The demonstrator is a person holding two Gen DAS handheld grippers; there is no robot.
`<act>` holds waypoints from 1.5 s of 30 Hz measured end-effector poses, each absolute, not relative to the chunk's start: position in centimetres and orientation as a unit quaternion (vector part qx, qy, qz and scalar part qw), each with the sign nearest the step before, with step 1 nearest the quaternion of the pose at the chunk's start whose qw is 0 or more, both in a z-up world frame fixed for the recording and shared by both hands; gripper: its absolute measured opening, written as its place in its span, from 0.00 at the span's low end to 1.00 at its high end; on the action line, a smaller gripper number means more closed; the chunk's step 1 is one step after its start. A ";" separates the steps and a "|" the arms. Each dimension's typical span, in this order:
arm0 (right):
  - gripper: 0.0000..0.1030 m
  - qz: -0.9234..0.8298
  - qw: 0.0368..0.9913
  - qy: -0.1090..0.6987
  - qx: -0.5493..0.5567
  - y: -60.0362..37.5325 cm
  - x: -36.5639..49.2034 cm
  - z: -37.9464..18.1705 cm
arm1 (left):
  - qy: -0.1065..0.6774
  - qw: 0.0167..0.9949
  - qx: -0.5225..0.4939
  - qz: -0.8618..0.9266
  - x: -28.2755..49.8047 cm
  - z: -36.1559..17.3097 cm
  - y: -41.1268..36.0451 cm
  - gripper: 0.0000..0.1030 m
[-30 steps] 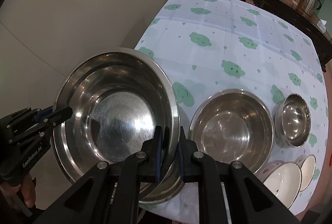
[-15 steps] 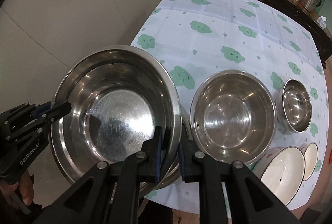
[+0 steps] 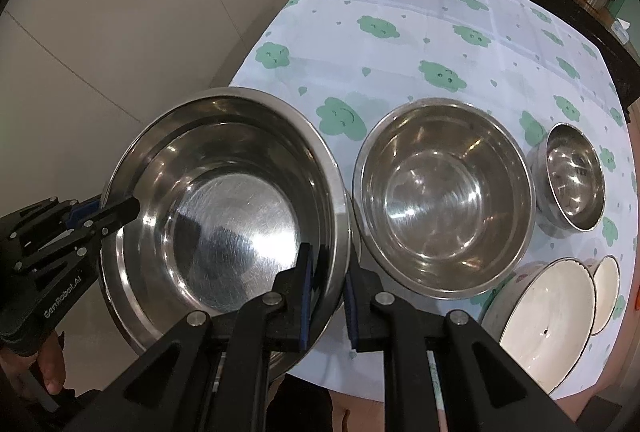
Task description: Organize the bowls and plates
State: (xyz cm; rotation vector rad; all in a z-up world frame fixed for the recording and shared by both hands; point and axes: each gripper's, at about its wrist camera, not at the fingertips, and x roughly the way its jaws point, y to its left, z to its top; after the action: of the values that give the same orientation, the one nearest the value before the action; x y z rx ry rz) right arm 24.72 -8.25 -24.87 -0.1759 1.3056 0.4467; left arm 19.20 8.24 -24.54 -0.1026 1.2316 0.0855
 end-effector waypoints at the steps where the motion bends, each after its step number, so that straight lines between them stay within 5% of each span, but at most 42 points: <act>1: 0.16 0.206 0.767 0.602 -0.081 -8.3 24.7 -25.0 | 0.578 0.813 -0.048 0.040 19.2 -24.7 8.2 0.11; 45: 0.17 0.220 0.737 0.633 -0.089 -7.2 23.8 -29.2 | 0.620 0.782 -0.046 0.056 18.9 -28.7 8.5 0.13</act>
State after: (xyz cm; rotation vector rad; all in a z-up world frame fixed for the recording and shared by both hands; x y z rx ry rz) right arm 23.85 -7.17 -29.16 -0.1945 1.3902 0.4822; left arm 18.91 8.48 -28.70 -0.0989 1.3379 0.1213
